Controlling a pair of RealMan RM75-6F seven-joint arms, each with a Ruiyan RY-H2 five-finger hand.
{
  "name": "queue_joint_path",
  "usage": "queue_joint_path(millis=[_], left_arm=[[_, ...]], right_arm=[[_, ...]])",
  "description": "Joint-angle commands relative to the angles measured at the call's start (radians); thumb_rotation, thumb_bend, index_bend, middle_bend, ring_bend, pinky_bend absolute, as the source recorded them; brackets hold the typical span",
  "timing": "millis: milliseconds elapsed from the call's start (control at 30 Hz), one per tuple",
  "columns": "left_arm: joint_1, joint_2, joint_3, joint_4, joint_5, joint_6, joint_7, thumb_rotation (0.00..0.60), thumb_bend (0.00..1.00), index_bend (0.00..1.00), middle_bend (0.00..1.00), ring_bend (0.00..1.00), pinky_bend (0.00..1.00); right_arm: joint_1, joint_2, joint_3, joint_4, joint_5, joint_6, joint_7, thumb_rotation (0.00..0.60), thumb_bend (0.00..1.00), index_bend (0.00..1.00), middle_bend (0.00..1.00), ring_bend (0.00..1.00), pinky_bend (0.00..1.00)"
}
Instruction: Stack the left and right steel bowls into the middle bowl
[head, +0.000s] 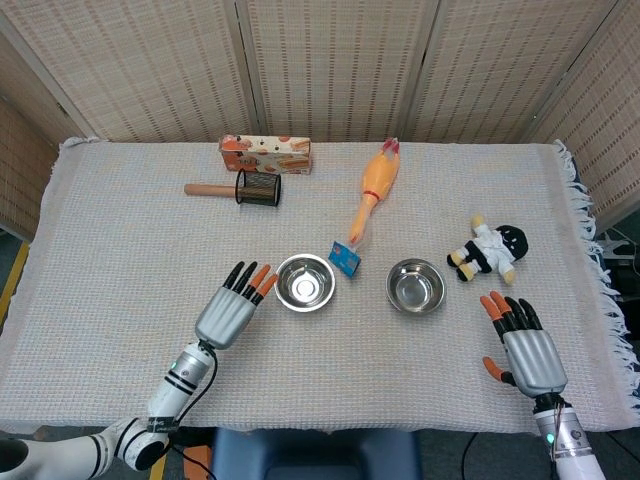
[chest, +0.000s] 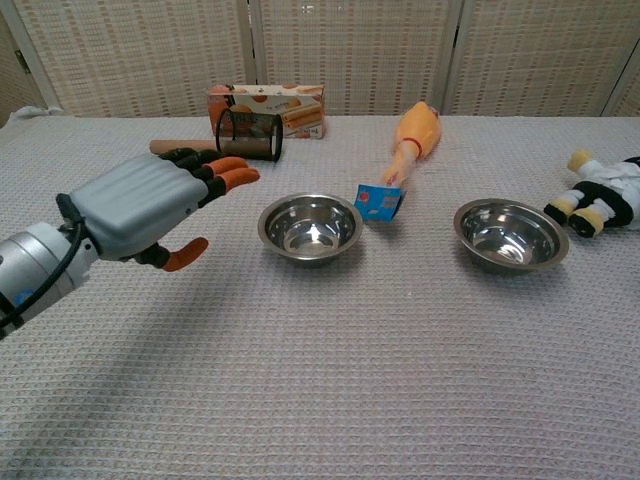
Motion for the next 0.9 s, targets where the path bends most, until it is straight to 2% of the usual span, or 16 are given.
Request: queue_joint_path(millis=[33, 167, 300, 400, 700, 867, 900], left_arm=[[0.111, 0.139, 0.063, -0.126, -0.012, 0.081, -0.004, 0.600, 0.48, 0.00, 0.00, 0.00, 0.11], [0.209, 0.202, 0.112, -0.134, 0.026, 0.206, -0.094, 0.600, 0.48, 0.00, 0.00, 0.00, 0.11], [0.300, 0.235, 0.145, -0.091, 0.061, 0.325, -0.176, 0.600, 0.48, 0.00, 0.00, 0.00, 0.10], [0.344, 0.246, 0.154, -0.068, 0.071, 0.373, -0.251, 0.600, 0.48, 0.00, 0.00, 0.00, 0.10], [0.396, 0.259, 0.132, -0.020, 0.093, 0.431, -0.380, 0.600, 0.48, 0.00, 0.00, 0.00, 0.10], [0.408, 0.270, 0.121, -0.018, 0.102, 0.436, -0.408, 0.600, 0.48, 0.00, 0.00, 0.00, 0.10], [0.409, 0.271, 0.119, -0.019, 0.105, 0.437, -0.412, 0.600, 0.48, 0.00, 0.00, 0.00, 0.10]], right_arm=[[0.049, -0.037, 0.012, 0.022, -0.007, -0.055, -0.030, 0.600, 0.17, 0.00, 0.00, 0.00, 0.00], [0.120, -0.111, 0.050, 0.091, -0.025, -0.102, -0.088, 0.600, 0.17, 0.03, 0.00, 0.00, 0.00], [0.192, -0.199, 0.087, 0.202, -0.004, -0.169, -0.094, 0.600, 0.17, 0.21, 0.00, 0.00, 0.00], [0.233, -0.261, 0.106, 0.281, 0.028, -0.218, -0.095, 0.600, 0.17, 0.28, 0.00, 0.00, 0.00], [0.308, -0.394, 0.124, 0.450, 0.084, -0.283, -0.128, 0.600, 0.18, 0.40, 0.00, 0.00, 0.00], [0.324, -0.440, 0.122, 0.499, 0.086, -0.275, -0.132, 0.600, 0.32, 0.53, 0.00, 0.00, 0.00], [0.325, -0.447, 0.121, 0.505, 0.080, -0.265, -0.129, 0.600, 0.35, 0.58, 0.00, 0.00, 0.00]])
